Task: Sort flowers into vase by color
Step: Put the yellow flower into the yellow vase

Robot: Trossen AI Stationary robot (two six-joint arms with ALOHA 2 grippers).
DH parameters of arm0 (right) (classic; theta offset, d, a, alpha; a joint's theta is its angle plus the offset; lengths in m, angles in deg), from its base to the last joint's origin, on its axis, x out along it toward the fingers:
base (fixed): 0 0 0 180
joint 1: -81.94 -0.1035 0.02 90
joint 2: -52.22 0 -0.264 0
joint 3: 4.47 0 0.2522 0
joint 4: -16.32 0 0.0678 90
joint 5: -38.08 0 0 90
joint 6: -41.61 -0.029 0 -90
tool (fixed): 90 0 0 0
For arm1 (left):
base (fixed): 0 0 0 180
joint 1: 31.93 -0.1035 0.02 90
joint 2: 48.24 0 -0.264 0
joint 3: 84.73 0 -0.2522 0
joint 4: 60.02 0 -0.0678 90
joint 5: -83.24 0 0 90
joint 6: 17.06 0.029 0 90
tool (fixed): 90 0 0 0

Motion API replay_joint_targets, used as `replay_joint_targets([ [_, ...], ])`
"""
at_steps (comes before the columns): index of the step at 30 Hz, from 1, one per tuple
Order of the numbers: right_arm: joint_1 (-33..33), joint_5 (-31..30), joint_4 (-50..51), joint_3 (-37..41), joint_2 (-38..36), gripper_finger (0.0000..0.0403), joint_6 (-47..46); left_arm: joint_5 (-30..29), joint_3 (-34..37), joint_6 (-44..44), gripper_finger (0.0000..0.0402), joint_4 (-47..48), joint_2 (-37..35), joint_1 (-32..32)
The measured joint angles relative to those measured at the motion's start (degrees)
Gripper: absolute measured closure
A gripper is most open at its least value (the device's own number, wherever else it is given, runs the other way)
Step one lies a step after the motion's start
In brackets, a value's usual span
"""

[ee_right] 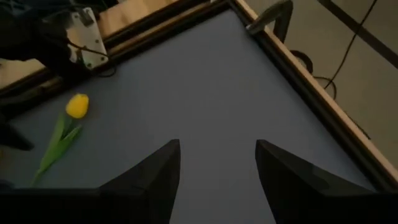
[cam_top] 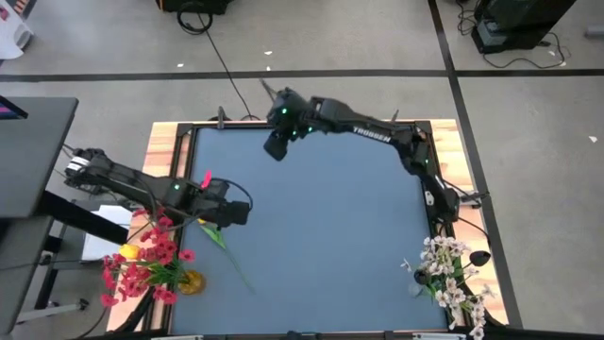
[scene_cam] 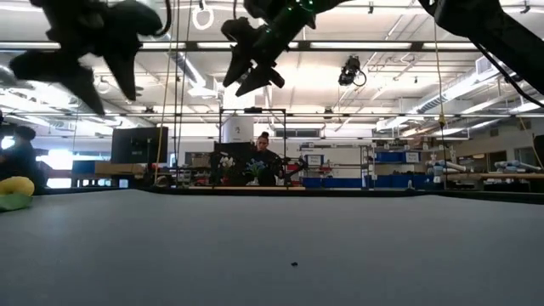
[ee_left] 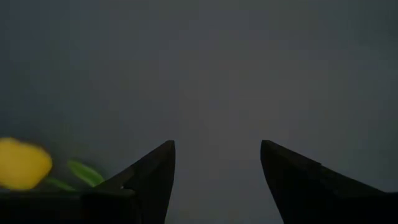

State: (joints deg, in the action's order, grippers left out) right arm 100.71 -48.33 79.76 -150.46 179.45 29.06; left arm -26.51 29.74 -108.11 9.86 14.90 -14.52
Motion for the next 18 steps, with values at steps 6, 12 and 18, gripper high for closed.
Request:
replay_joint_targets([
  [6,2.66,3.59,0.77,0.0,0.06,0.0186,1.99,4.87,5.8,-12.84,0.0161,-1.44,0.78,0.13],
  [12,3.2,3.63,-0.08,0.0,0.06,0.0186,3.53,9.6,9.95,-18.79,0.0161,-7.07,2.19,0.49],
  [18,4.18,4.36,0.54,0.0,0.06,0.0186,4.04,17.01,13.44,-22.16,0.0161,-8.0,4.59,0.84],
])
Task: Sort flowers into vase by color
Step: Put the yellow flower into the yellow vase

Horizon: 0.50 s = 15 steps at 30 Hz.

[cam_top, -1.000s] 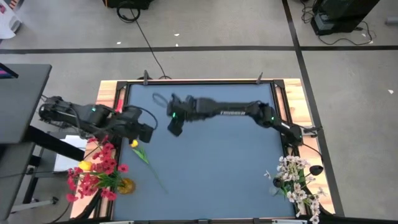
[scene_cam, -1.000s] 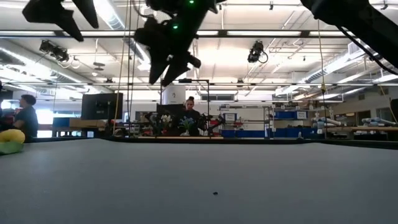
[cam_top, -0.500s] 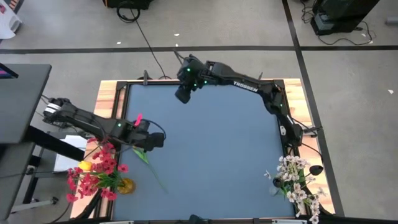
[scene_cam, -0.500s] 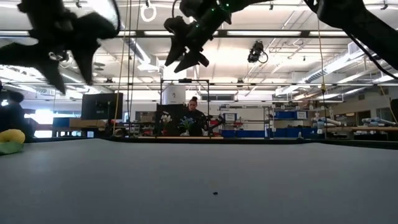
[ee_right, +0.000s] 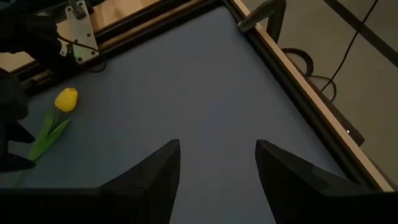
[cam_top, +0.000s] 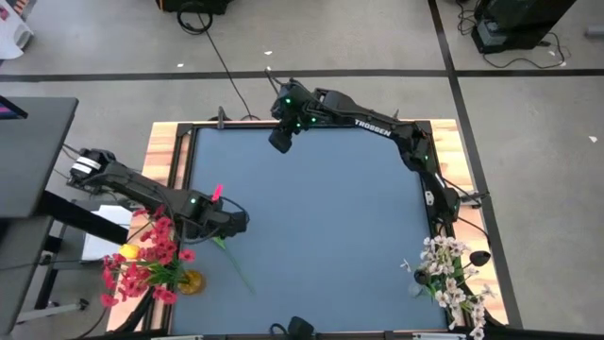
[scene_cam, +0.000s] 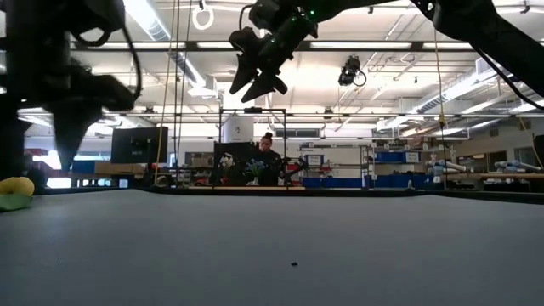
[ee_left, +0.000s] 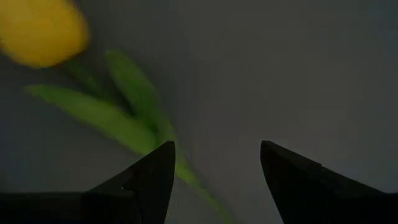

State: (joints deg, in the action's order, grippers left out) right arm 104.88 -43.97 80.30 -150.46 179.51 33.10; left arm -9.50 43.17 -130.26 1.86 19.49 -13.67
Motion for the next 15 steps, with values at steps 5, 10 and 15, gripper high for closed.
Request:
replay_joint_targets([
  [5,0.96,0.96,-0.21,0.0,0.02,0.0186,0.68,3.95,2.31,-2.1,0.0161,-1.41,0.68,0.38],
  [10,1.79,1.24,0.0,0.0,0.04,0.0186,1.15,6.5,4.66,-3.89,0.0161,-2.79,0.63,0.36],
  [15,2.06,2.59,0.03,0.0,0.04,0.0186,1.6,7.22,6.92,-4.7,0.0163,-5.29,0.65,0.36],
])
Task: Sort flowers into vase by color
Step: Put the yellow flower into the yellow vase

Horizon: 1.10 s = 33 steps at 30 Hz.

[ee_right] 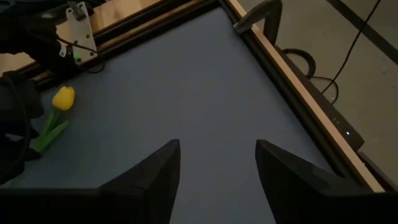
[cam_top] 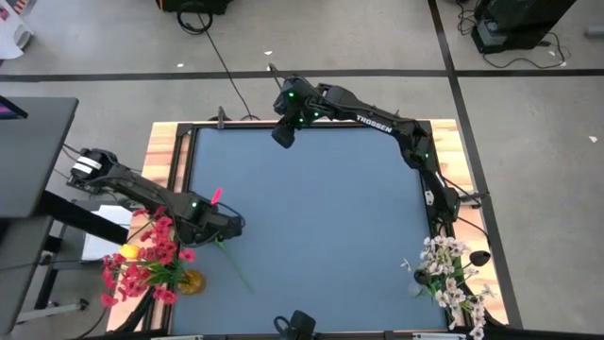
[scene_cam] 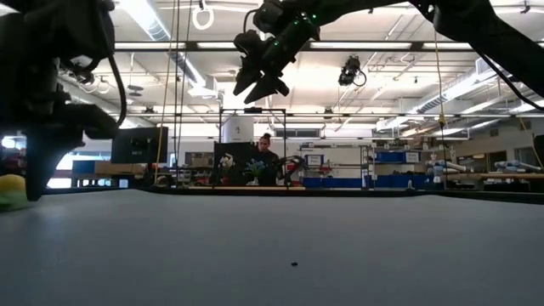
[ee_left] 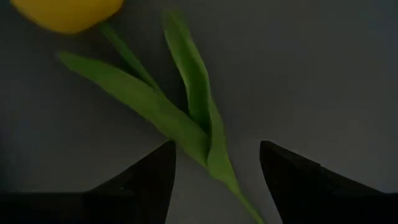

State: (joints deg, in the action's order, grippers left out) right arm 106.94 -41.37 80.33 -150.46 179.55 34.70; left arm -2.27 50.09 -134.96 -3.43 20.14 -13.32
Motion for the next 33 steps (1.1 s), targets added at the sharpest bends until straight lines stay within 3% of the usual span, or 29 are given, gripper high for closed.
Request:
replay_joint_targets([
  [5,-0.04,0.07,0.09,0.0,0.02,0.0186,0.64,-0.02,2.37,0.02,0.0203,-1.12,0.02,0.0],
  [10,-0.04,0.08,0.39,0.0,0.02,0.0192,0.7,-0.45,2.78,1.75,0.0291,-1.34,0.0,0.0],
  [15,-0.04,0.09,0.52,0.0,0.02,0.0201,0.52,-4.82,2.78,3.87,0.0383,-1.89,-0.04,0.03],
  [20,-0.28,1.55,4.21,0.0,0.04,0.0209,-0.1,-11.31,2.45,9.32,0.039,-4.9,-0.82,-0.11],
  [27,-2.49,1.07,9.64,0.0,0.07,0.023,-1.31,-20.71,-3.44,30.15,0.0391,-4.05,-5.94,-0.07],
  [33,-6.21,-3.65,9.56,0.0,0.07,0.0237,-8.7,-22.95,-11.0,63.12,0.0391,-4.29,-13.77,-0.02],
])
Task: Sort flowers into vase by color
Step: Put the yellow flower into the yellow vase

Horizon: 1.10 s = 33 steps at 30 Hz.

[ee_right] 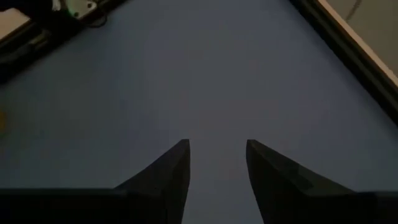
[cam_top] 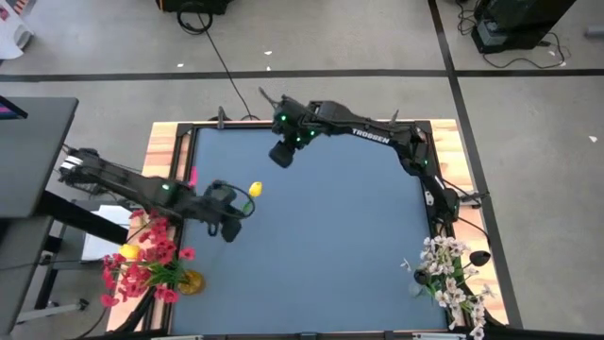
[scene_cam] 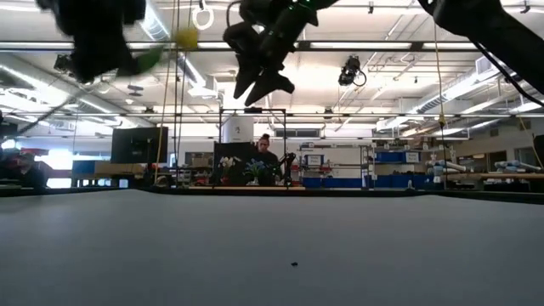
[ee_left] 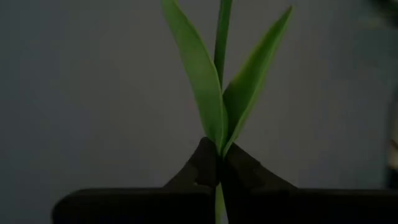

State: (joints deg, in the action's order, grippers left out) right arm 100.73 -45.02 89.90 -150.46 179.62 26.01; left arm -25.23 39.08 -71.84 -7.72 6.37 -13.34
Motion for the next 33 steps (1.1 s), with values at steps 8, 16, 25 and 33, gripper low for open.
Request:
replay_joint_targets([
  [8,-7.14,-10.19,0.01,0.0,0.0,0.0237,-16.01,10.24,-10.29,33.81,0.0392,-5.12,-11.29,3.23],
  [16,-14.46,-20.96,1.73,0.0,-0.02,0.0237,-34.29,24.89,-1.23,39.96,0.0393,-20.94,-24.48,11.64],
  [25,-23.18,-31.1,3.69,0.0,-0.11,0.0238,-52.14,28.74,10.53,36.4,0.0393,-26.96,-35.39,24.03],
  [33,-28.95,-36.47,4.26,-0.02,-0.11,0.0238,-61.84,28.36,13.04,41.47,0.0393,-25.49,-37.59,29.26],
])
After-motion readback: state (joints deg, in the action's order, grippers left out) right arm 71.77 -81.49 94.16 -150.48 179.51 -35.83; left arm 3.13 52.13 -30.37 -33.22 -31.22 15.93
